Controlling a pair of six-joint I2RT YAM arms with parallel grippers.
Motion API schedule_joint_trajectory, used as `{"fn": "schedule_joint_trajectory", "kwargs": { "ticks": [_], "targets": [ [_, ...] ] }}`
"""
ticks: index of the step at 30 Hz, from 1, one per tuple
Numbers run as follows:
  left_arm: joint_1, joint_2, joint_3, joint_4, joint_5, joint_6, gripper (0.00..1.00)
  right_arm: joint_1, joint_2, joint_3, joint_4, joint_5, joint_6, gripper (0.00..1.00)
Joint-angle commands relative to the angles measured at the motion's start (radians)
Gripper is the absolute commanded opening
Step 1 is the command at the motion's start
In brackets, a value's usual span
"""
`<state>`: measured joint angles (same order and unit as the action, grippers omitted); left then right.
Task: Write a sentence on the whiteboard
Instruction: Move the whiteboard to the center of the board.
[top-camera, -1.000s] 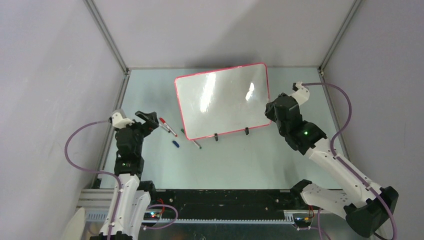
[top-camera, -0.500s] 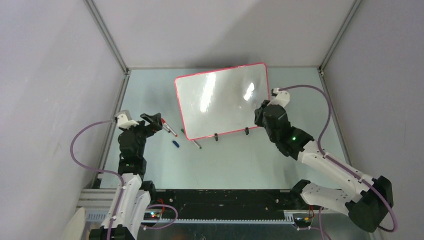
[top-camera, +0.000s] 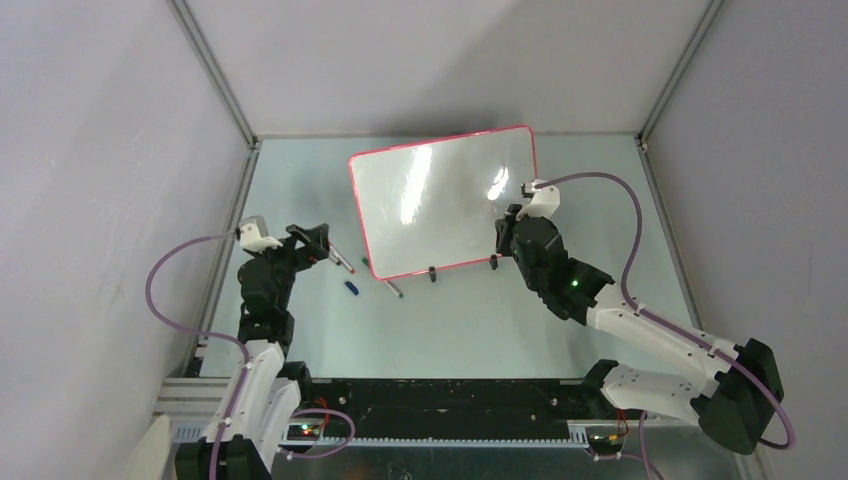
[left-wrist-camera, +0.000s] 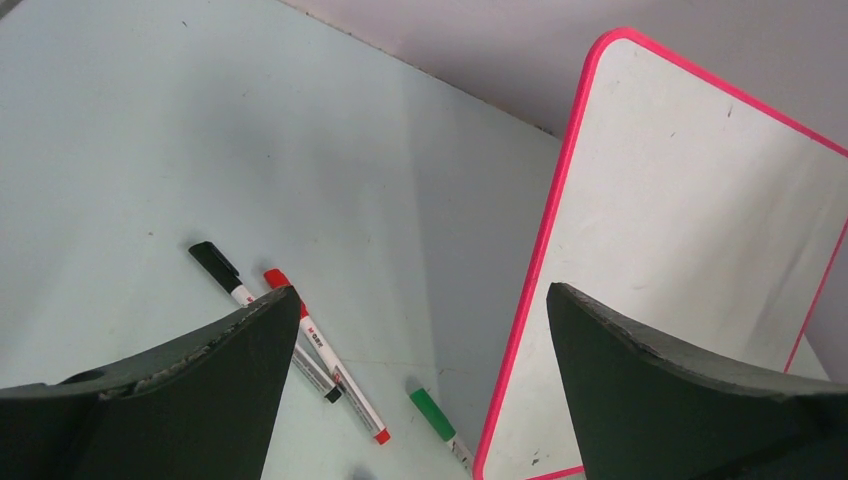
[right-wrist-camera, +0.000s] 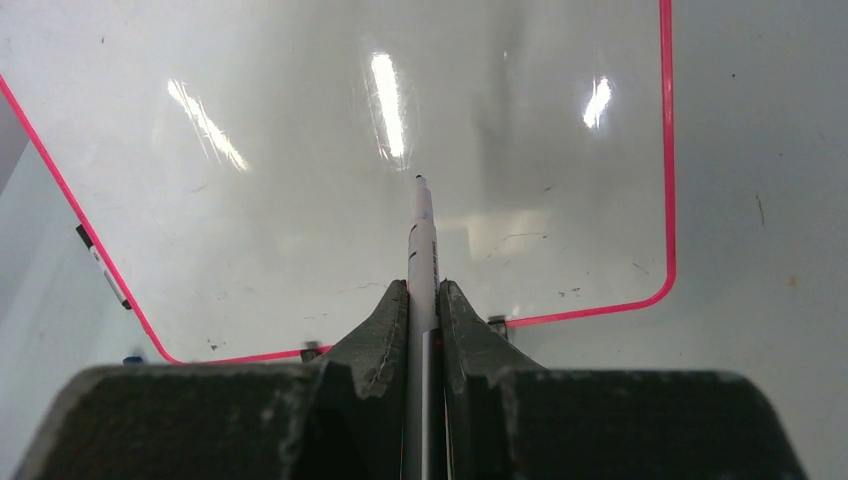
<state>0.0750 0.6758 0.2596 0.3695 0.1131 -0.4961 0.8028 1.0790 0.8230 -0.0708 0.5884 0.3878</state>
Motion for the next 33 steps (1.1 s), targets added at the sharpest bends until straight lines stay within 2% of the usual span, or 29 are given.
{"fn": "schedule_joint_trajectory", "kwargs": {
  "ticks": [1, 5, 11, 19, 24, 31, 33],
  "targets": [
    [-0.010, 0.054, 0.000, 0.103, 0.047, 0.025, 0.99, -0.002, -0.001, 0.008, 0.055, -0.004, -0.014, 0.00],
    [-0.017, 0.105, -0.008, 0.171, 0.069, 0.035, 0.99, -0.003, 0.032, 0.007, 0.060, -0.075, -0.028, 0.00],
    [-0.025, 0.186, -0.011, 0.246, 0.089, 0.038, 0.99, -0.004, 0.077, 0.006, 0.097, -0.071, -0.025, 0.00],
    [-0.030, 0.113, 0.035, 0.092, 0.061, 0.041, 0.99, -0.004, 0.082, 0.007, 0.095, -0.060, -0.019, 0.00],
    [-0.028, 0.160, 0.074, 0.040, 0.078, 0.040, 0.99, -0.002, 0.070, 0.007, 0.084, -0.052, -0.016, 0.00],
    [-0.032, 0.192, 0.016, 0.193, 0.144, 0.023, 0.99, -0.012, 0.047, 0.006, 0.099, -0.111, -0.032, 0.00],
    [-0.034, 0.184, 0.011, 0.214, 0.136, 0.017, 0.99, -0.035, 0.044, 0.007, 0.136, -0.237, -0.059, 0.00]
  ]
}}
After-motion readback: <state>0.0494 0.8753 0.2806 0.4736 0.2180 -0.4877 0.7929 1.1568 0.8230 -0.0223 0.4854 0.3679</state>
